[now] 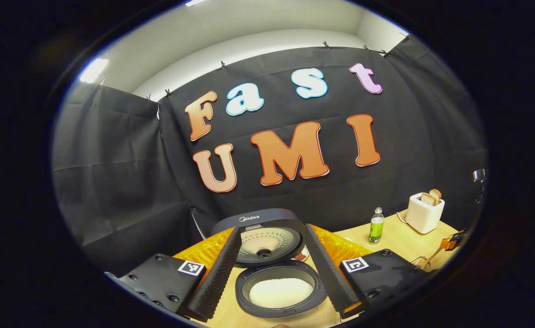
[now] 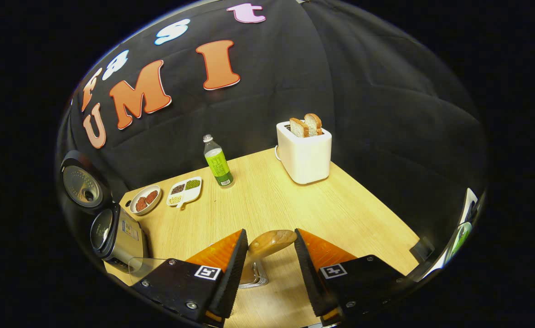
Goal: Close the left gripper, press the button to open the rice cooker; take a wooden spoon from the chopstick holder with the right hand, scoop a spoonful of rice and pour it into the rice cooker, then put the wooden spoon back into the chopstick holder.
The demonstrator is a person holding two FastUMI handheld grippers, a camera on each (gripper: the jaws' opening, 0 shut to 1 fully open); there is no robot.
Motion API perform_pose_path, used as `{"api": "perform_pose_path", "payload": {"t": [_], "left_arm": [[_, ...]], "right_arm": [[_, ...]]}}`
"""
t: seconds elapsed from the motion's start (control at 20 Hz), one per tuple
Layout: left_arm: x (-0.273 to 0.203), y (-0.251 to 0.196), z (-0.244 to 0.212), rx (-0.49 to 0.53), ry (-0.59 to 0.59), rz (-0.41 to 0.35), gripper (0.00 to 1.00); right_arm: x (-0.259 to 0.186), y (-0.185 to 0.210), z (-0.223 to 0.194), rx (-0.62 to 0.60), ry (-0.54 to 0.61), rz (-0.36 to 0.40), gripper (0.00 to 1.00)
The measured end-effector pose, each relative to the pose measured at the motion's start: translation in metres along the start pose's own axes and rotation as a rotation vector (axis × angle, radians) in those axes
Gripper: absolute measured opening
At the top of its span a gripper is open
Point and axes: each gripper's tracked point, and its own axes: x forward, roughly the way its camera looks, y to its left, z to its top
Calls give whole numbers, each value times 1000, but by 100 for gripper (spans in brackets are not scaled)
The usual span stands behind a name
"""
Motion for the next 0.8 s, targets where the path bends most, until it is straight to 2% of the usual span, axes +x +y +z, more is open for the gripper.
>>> {"api": "perform_pose_path", "payload": {"t": [0.15,0.3,0.35,0.5,0.55,0.6,0.8], "left_arm": [[-4,-1,-6,-4,17,5,100],[-8,1,-12,-13,38,10,100],[-9,2,-14,-15,44,12,93],[-12,4,-17,-17,52,16,93],[-12,5,-18,-19,54,16,93],[-13,5,-19,-24,54,16,85],[-13,1,-27,-49,71,-12,85]], "right_arm": [[8,7,-14,40,42,20,63],[16,14,-22,110,80,36,48],[19,17,-27,134,98,40,44],[22,26,-37,191,136,46,25],[23,29,-34,211,135,52,23],[23,31,-36,220,145,54,19],[22,38,-36,213,184,62,10]]}}
